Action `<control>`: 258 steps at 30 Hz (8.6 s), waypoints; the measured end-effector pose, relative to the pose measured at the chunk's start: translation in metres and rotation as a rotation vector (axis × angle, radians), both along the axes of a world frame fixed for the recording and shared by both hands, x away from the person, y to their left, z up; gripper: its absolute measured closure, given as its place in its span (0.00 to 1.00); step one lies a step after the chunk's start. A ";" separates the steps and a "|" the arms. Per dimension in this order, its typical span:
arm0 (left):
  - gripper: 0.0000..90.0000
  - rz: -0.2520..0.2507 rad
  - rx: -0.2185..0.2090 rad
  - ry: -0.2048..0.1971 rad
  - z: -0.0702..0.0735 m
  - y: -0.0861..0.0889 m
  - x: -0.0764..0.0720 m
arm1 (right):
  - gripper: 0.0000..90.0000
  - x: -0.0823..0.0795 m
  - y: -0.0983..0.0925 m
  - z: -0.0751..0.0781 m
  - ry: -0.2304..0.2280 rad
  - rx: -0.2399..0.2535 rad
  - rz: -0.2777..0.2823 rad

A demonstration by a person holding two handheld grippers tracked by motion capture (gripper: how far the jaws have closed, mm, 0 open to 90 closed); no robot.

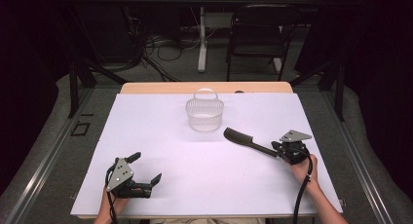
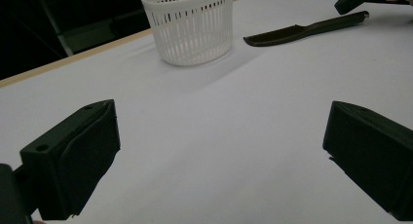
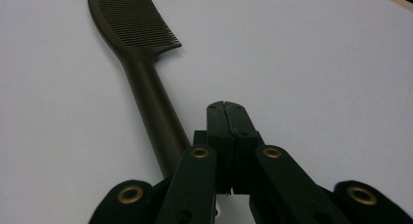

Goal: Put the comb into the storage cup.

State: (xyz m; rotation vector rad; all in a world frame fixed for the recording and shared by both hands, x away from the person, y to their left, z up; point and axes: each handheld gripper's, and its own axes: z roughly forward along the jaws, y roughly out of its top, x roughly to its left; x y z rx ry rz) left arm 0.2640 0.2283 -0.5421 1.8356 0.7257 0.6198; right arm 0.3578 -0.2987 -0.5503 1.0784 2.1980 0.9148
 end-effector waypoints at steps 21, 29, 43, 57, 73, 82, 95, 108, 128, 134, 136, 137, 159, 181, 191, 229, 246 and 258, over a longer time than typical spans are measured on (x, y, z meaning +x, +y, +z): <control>0.00 -0.001 0.006 -0.001 0.000 0.000 0.001 | 1.00 -0.007 0.003 0.000 0.057 -0.027 -0.020; 0.00 0.002 0.005 0.003 0.000 0.000 0.000 | 1.00 -0.008 0.004 0.000 0.090 -0.012 -0.035; 0.00 0.001 0.007 0.004 0.000 0.000 0.001 | 0.99 -0.011 0.007 0.001 0.137 0.005 -0.039; 0.00 0.003 0.004 0.004 0.000 0.000 0.001 | 0.99 -0.013 0.012 0.001 0.154 0.001 -0.022; 0.00 0.003 0.007 0.003 0.000 0.000 0.001 | 0.99 -0.014 0.014 0.002 0.161 -0.003 -0.013; 0.00 0.001 0.011 0.003 -0.001 0.001 0.001 | 0.89 -0.015 0.009 0.006 0.143 0.016 -0.029; 0.00 -0.001 0.010 0.003 -0.001 0.000 0.001 | 0.59 -0.018 0.008 0.018 0.128 -0.004 -0.024; 0.00 0.002 0.010 0.003 -0.001 0.000 0.001 | 0.27 -0.019 0.016 0.028 0.176 -0.019 0.020; 0.00 0.008 0.013 -0.006 0.000 0.001 0.000 | 0.09 -0.014 0.033 0.033 0.236 -0.049 0.086; 0.00 0.008 0.015 -0.008 0.000 0.001 0.000 | 0.05 -0.010 0.043 0.034 0.246 -0.078 0.097; 0.00 0.010 0.013 -0.008 0.000 0.000 -0.001 | 0.04 -0.009 0.045 0.035 0.250 -0.083 0.109; 0.00 0.008 0.011 -0.010 0.001 0.000 -0.001 | 0.04 -0.008 0.046 0.035 0.252 -0.084 0.112; 0.00 0.004 0.013 -0.014 0.001 0.000 0.000 | 0.29 0.022 0.071 0.036 0.330 -0.161 0.060; 0.00 0.000 0.012 -0.015 0.001 -0.001 0.000 | 0.72 0.059 0.093 0.030 0.502 -0.311 0.069; 0.00 -0.001 0.013 -0.015 0.001 0.000 0.000 | 0.77 0.067 0.097 0.025 0.545 -0.336 0.044; 0.00 -0.010 0.012 -0.010 0.001 0.000 0.001 | 0.81 0.038 0.065 0.043 0.341 -0.016 0.094; 0.00 -0.014 0.011 -0.002 0.000 -0.001 0.002 | 0.80 0.022 0.062 0.044 0.226 0.069 0.126; 0.00 -0.014 0.004 0.003 -0.001 -0.001 0.003 | 0.80 0.018 0.063 0.046 0.158 0.100 0.135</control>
